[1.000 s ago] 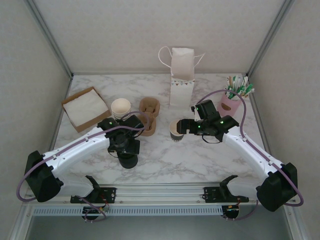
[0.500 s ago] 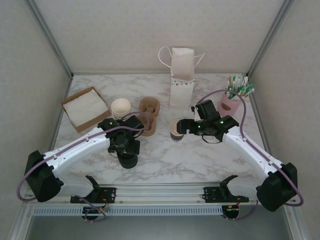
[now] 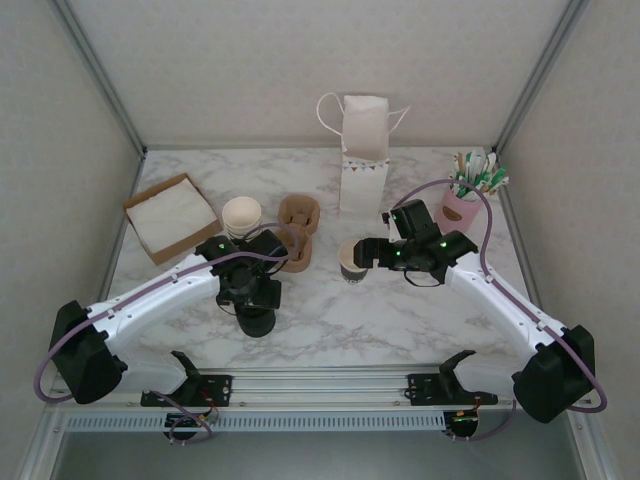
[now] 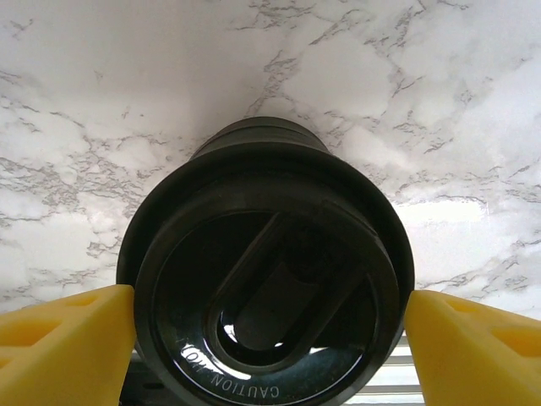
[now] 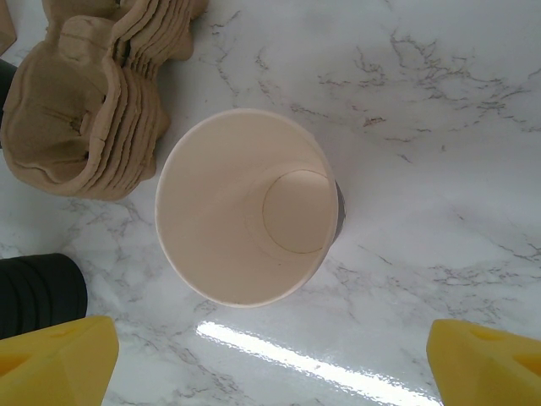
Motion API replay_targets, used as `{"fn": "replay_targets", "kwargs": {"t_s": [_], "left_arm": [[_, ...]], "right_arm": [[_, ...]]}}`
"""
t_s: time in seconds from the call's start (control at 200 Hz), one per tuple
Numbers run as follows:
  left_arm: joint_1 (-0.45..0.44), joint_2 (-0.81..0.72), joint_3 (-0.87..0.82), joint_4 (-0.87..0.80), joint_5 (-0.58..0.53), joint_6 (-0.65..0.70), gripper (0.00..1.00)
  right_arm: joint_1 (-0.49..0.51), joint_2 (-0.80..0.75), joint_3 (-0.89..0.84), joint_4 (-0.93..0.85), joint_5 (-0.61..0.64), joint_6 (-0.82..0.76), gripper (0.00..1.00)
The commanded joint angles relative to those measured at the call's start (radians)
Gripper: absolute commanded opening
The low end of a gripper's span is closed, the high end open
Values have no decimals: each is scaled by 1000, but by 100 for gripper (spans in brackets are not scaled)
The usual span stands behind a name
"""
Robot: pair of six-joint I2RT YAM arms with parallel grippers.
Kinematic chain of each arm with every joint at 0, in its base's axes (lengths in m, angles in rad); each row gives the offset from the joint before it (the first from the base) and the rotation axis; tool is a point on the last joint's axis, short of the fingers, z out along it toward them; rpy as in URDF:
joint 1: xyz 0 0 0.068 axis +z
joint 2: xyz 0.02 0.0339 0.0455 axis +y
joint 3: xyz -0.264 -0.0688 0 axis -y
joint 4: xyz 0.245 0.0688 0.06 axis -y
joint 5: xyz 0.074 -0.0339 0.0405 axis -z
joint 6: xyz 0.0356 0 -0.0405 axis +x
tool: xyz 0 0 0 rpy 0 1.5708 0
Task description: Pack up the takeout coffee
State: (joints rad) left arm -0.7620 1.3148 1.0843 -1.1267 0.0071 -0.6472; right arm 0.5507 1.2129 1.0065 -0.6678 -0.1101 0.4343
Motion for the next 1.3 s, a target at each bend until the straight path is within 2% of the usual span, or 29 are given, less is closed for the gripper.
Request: {"fn": "replay_targets", "kwargs": {"t_s": [0.0,0.416,0.816,1.297], "left_arm": [[13,14,-10,-7,7,21,81],[21,9,-24,-12,-3,24,82],[21,-7,-8,-23,-4,23,73],[24,-47,20,-41,-11,2,71]], "right_arm": [[8,0,-19,20,-20,2,94],[7,1,-14,19,-29,4,94],[24,3,-6,16,-43,10,93],[66,10,7,19,-66,26,92]]}}
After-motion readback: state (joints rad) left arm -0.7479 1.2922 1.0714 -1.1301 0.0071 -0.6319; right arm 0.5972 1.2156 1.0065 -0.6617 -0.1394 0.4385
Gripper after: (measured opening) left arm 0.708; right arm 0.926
